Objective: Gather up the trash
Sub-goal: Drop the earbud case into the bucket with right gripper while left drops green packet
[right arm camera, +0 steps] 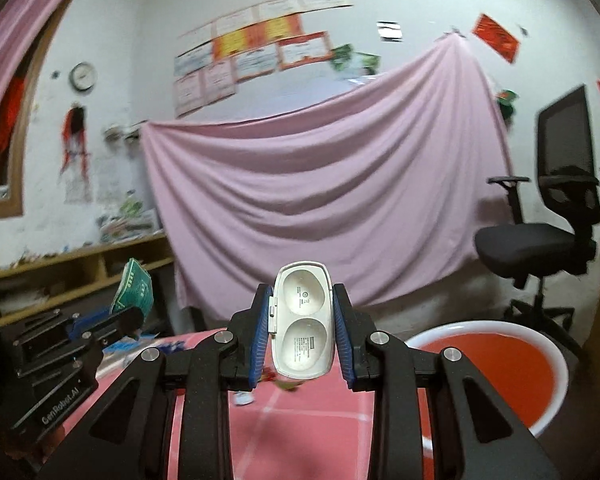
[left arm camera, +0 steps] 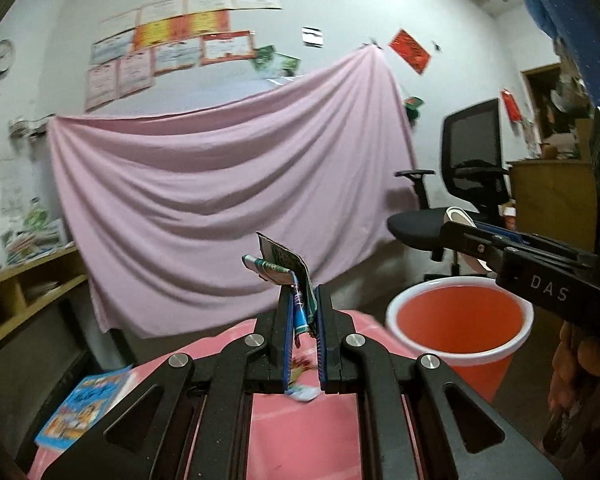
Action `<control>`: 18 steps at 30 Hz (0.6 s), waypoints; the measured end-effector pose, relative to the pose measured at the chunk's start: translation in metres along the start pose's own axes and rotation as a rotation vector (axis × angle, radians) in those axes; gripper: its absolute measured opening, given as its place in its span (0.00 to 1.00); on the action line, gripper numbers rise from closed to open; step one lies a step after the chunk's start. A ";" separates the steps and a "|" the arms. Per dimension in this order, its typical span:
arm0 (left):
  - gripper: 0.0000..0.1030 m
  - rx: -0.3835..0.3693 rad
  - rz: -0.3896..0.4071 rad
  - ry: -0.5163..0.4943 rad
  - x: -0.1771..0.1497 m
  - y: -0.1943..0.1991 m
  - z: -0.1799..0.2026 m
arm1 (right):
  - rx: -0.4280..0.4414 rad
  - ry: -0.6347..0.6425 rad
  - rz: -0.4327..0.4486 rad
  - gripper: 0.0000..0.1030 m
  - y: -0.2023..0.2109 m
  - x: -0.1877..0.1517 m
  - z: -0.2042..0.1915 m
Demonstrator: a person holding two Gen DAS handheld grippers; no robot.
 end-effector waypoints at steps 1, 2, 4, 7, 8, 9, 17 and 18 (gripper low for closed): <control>0.07 -0.017 -0.003 -0.007 0.003 -0.007 0.006 | -0.018 -0.016 0.006 0.26 -0.001 0.003 0.007; 0.07 -0.036 -0.006 -0.013 0.006 -0.013 0.012 | -0.032 -0.026 0.009 0.26 0.001 0.005 0.012; 0.07 -0.077 -0.016 -0.016 0.012 -0.028 0.025 | -0.071 -0.053 0.012 0.26 0.000 0.008 0.026; 0.07 -0.154 -0.061 -0.011 0.018 -0.054 0.044 | -0.138 -0.110 -0.009 0.26 -0.005 0.008 0.050; 0.07 -0.190 -0.090 -0.006 0.018 -0.066 0.052 | -0.163 -0.127 -0.022 0.26 -0.006 0.007 0.058; 0.07 -0.215 -0.111 -0.003 0.019 -0.072 0.057 | -0.192 -0.147 -0.039 0.26 -0.008 0.005 0.067; 0.07 -0.369 -0.245 0.020 0.027 -0.140 0.106 | -0.323 -0.273 -0.140 0.27 -0.019 -0.006 0.127; 0.07 -0.381 -0.251 0.025 0.027 -0.143 0.109 | -0.330 -0.279 -0.149 0.27 -0.019 -0.008 0.131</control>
Point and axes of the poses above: each gripper's, at about its wrist camera, not at the fingertips, and y roughly against the way its jaws point, z to its right, x to its top, the point moved 5 cm from there along -y, roughly the way its jaws point, and after that the axes turned 8 degrees about -y, right-handed, at the moved point
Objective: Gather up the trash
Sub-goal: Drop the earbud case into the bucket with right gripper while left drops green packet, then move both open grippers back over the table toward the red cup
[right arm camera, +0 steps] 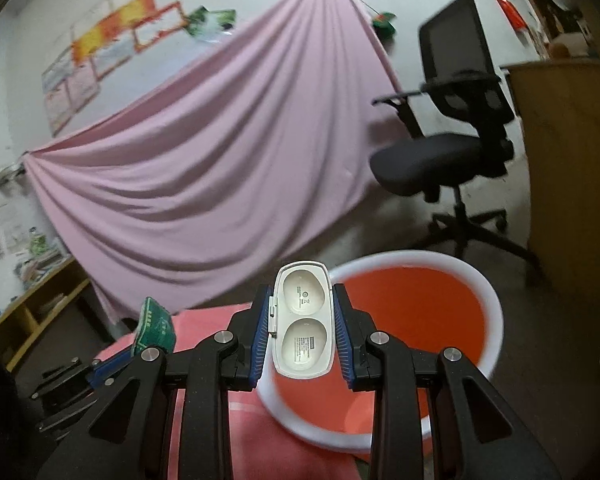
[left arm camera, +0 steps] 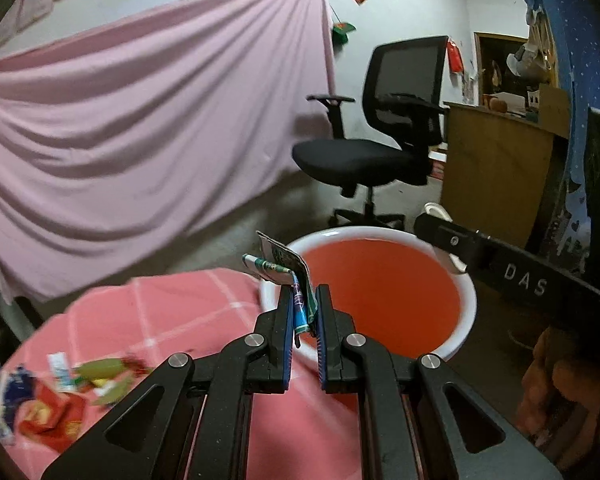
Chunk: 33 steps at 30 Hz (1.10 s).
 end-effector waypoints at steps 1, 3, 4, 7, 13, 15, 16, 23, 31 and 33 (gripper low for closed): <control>0.07 -0.014 -0.007 0.004 0.002 -0.007 0.003 | -0.009 -0.004 -0.009 0.27 -0.002 0.000 0.005; 0.07 -0.033 -0.023 0.007 0.007 -0.019 0.008 | -0.022 -0.006 -0.021 0.27 -0.007 0.003 0.009; 0.07 -0.039 -0.028 0.009 0.007 -0.022 0.008 | -0.030 -0.009 -0.030 0.27 -0.009 0.003 0.012; 0.07 -0.065 -0.053 0.030 0.006 -0.033 0.010 | -0.048 -0.016 -0.055 0.27 -0.015 0.002 0.020; 0.08 -0.104 -0.127 0.084 0.001 -0.046 0.006 | -0.075 -0.044 -0.107 0.27 -0.023 -0.003 0.032; 0.11 -0.109 -0.153 0.107 -0.002 -0.050 0.002 | -0.080 -0.053 -0.119 0.29 -0.023 -0.004 0.034; 0.12 -0.109 -0.159 0.117 -0.003 -0.050 0.001 | -0.081 -0.058 -0.124 0.29 -0.024 -0.004 0.035; 0.31 -0.079 -0.141 0.138 -0.002 -0.040 -0.014 | -0.089 -0.078 -0.143 0.29 -0.027 -0.007 0.038; 0.31 -0.001 -0.070 0.189 0.000 -0.007 -0.040 | -0.065 -0.039 -0.106 0.29 -0.020 -0.007 0.022; 0.31 0.024 -0.053 0.199 -0.002 0.002 -0.046 | -0.051 -0.022 -0.089 0.29 -0.018 -0.006 0.014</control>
Point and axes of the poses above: each gripper's, at about its wrist camera, not at the fingertips, and y roughly against the way its jaws point, z to its right, x to its top, the point moved 5 cm from there along -y, roughly the way its jaws point, and after that the axes turned 8 degrees about -y, right-handed, at the moved point
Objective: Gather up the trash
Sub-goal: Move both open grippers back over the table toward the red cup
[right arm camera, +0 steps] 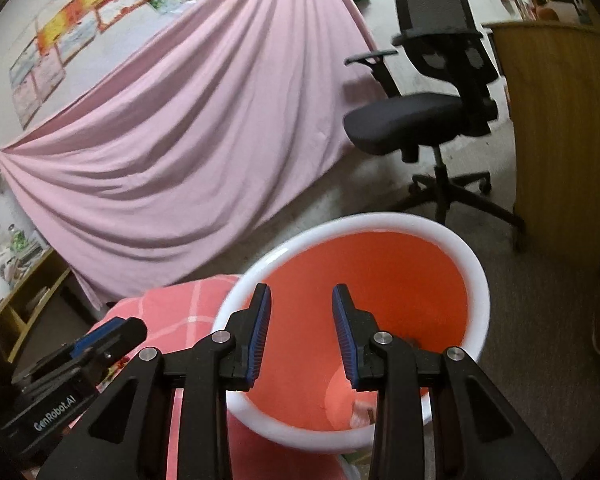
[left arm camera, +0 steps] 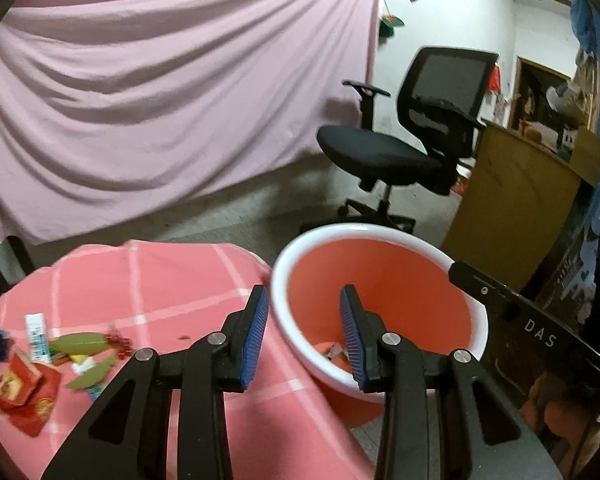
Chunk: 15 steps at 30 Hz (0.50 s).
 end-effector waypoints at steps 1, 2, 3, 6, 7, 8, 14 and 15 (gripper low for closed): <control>0.31 0.014 0.012 0.007 -0.001 0.007 -0.004 | 0.011 0.015 0.013 0.29 0.003 0.000 -0.006; 0.31 0.023 0.022 0.011 -0.002 0.013 -0.008 | 0.019 0.026 0.023 0.30 0.004 -0.001 -0.011; 0.31 0.034 0.034 0.016 -0.001 0.020 -0.011 | 0.028 0.038 0.036 0.31 0.006 -0.001 -0.016; 0.31 0.079 0.077 0.028 -0.003 0.042 -0.023 | 0.070 0.075 0.084 0.39 0.014 -0.002 -0.034; 0.34 0.097 0.095 0.035 -0.004 0.052 -0.028 | 0.089 0.086 0.107 0.41 0.019 -0.002 -0.042; 0.37 0.117 0.112 0.041 -0.006 0.060 -0.033 | 0.102 0.094 0.124 0.43 0.023 -0.003 -0.048; 0.48 0.245 0.218 0.096 -0.021 0.115 -0.065 | 0.188 0.163 0.232 0.71 0.042 -0.007 -0.084; 0.52 0.267 0.233 0.108 -0.025 0.124 -0.070 | 0.204 0.166 0.241 0.78 0.045 -0.009 -0.089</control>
Point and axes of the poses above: each gripper's, at about its wrist camera, not at the fingertips, and y roughly against the way its jaws point, z to its right, x to its top, the point moved 5 cm from there along -y, roughly the way its jaws point, and after that the axes turned 8 degrees about -y, right-handed, at the moved point
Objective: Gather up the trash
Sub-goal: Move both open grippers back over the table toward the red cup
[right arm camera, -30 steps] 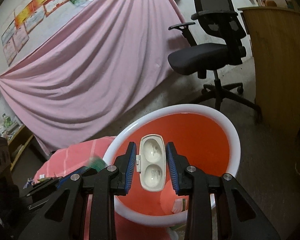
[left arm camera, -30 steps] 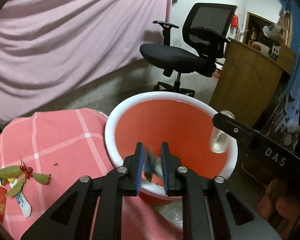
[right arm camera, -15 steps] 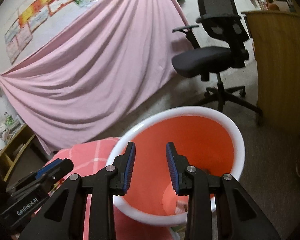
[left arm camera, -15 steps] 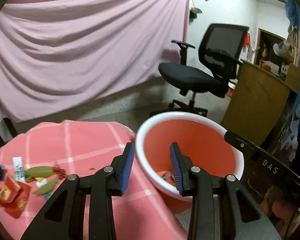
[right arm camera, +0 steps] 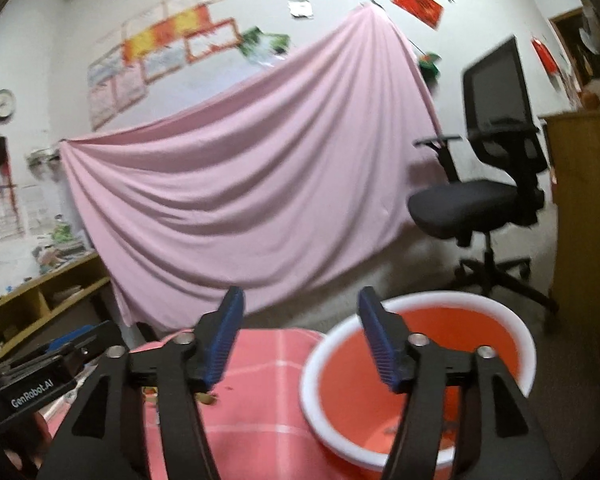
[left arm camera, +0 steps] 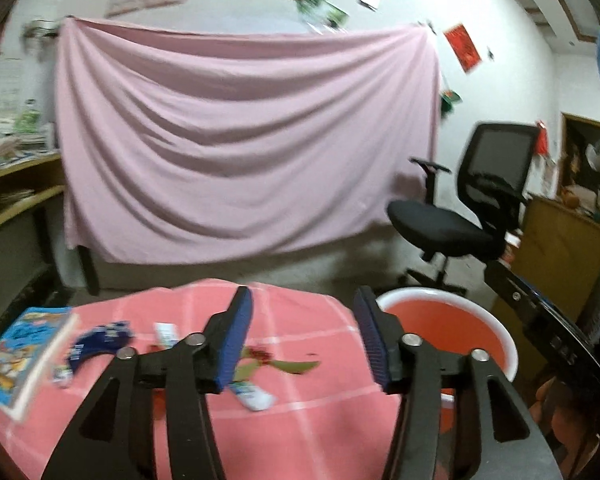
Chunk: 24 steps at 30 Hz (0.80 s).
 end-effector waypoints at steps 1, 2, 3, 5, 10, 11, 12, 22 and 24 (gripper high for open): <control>0.57 0.022 0.017 0.012 -0.002 0.008 -0.008 | 0.016 0.002 0.010 0.86 0.001 0.000 -0.005; 0.58 0.042 0.034 0.028 -0.004 0.016 -0.017 | 0.035 0.007 0.021 0.86 0.003 -0.001 -0.011; 0.58 0.058 0.046 0.041 -0.006 0.023 -0.025 | 0.048 0.015 0.030 0.86 0.005 -0.001 -0.016; 0.62 0.088 0.058 0.067 -0.010 0.035 -0.040 | 0.070 0.042 0.047 0.94 0.007 -0.003 -0.027; 0.82 0.161 0.103 0.120 -0.023 0.062 -0.073 | 0.126 0.093 0.096 1.00 0.017 -0.009 -0.051; 0.82 0.175 0.112 0.122 -0.028 0.069 -0.079 | 0.135 0.098 0.096 1.00 0.018 -0.011 -0.054; 0.82 0.185 0.114 0.119 -0.032 0.074 -0.084 | 0.144 0.103 0.095 1.00 0.019 -0.013 -0.057; 0.99 0.299 0.143 0.115 -0.066 0.097 -0.120 | 0.206 0.227 0.069 1.00 0.015 -0.042 -0.101; 0.99 0.299 0.146 0.123 -0.069 0.093 -0.124 | 0.210 0.263 0.062 1.00 0.013 -0.047 -0.109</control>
Point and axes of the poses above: each gripper's, at about its wrist camera, not at the fingertips, and y roughly against the way its jaws point, z to its right, x to its top, the point moved 5 cm from there along -y, roughly the way its jaws point, and after that the axes turned 8 degrees about -y, right-handed, at the moved point
